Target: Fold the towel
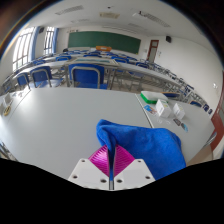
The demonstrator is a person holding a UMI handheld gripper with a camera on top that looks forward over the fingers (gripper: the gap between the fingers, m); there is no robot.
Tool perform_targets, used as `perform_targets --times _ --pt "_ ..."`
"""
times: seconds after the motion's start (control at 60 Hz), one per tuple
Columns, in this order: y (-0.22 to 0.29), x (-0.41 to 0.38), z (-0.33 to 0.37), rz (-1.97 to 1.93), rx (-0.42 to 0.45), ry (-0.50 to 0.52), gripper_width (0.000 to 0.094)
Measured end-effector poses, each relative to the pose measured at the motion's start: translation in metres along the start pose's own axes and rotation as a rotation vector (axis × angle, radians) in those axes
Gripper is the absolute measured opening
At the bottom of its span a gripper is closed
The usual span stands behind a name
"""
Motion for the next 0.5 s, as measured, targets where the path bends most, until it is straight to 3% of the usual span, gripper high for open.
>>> perform_targets --times 0.117,0.317,0.4,0.5 --pt "0.01 -0.013 0.014 -0.087 -0.033 0.086 0.0033" --pt "0.07 -0.058 0.069 -0.251 0.038 0.347 0.0031" --pt "0.081 -0.046 0.071 -0.294 0.059 0.362 0.0032" --pt "0.078 -0.019 0.065 -0.3 0.06 0.302 0.0034"
Point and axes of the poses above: the point between the fingertips, and its own axes, seen from behind it with the camera up: x to the right, y up, z backward, against the way the camera looks, the point moved 10 cm from there along z, backward, against the way the camera looks, and after that the axes turned 4 degrees about -z, right-handed, at the moved point
